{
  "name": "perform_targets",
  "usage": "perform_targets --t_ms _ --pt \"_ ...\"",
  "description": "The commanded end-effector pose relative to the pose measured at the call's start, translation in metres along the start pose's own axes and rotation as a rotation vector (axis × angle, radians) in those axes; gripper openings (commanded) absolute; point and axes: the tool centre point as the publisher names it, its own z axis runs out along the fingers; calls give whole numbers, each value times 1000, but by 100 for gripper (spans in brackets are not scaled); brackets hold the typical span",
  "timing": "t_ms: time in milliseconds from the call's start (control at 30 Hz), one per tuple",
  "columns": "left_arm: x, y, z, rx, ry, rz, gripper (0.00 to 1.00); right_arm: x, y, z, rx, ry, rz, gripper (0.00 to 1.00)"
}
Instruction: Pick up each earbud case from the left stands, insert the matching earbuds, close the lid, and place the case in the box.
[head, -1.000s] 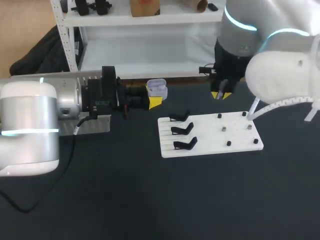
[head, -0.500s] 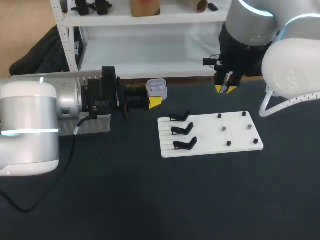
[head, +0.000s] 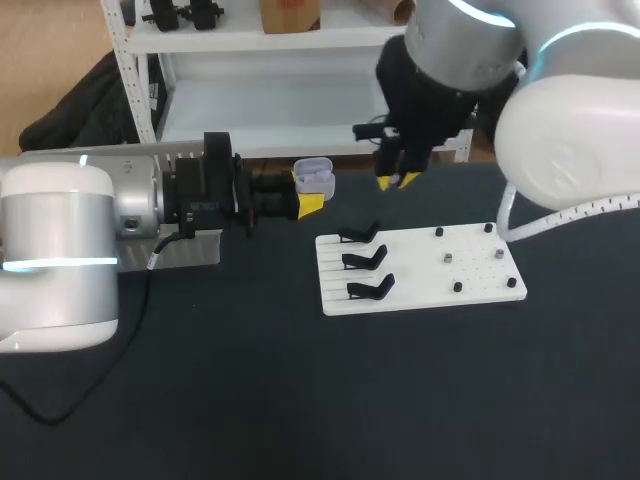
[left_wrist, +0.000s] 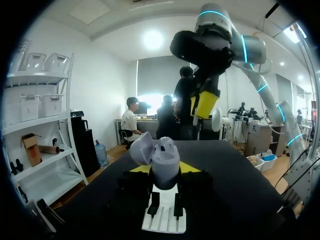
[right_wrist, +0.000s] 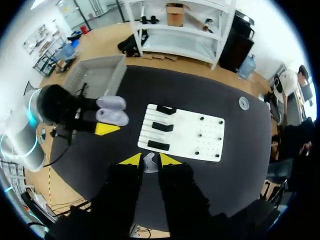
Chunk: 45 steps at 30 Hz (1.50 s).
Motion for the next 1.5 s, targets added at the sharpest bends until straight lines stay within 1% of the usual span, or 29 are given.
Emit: perform_targets --t_ms 33,67,200,333,533,767,1000,1500 --pt "1 -1 0 -4 -3 1 0 -3 23 -23 -23 7 -41 0" --pt "1 -1 0 -4 -3 1 0 -5 29 -25 -40 7 -57 0" --pt "1 -1 0 -4 -3 1 0 -10 50 -26 -59 16 -128 0" --pt "1 -1 0 -4 -3 1 0 -15 66 -15 -45 24 -177 0" --pt "1 -1 0 -4 -3 1 0 -26 77 3 -10 26 -217 0" --pt "1 -1 0 -4 -3 1 0 -36 82 12 2 28 -249 0" --pt "1 -1 0 -4 -3 1 0 -43 79 23 18 28 -272 0" --pt "1 -1 0 -4 -3 1 0 -49 78 39 22 60 -284 0"
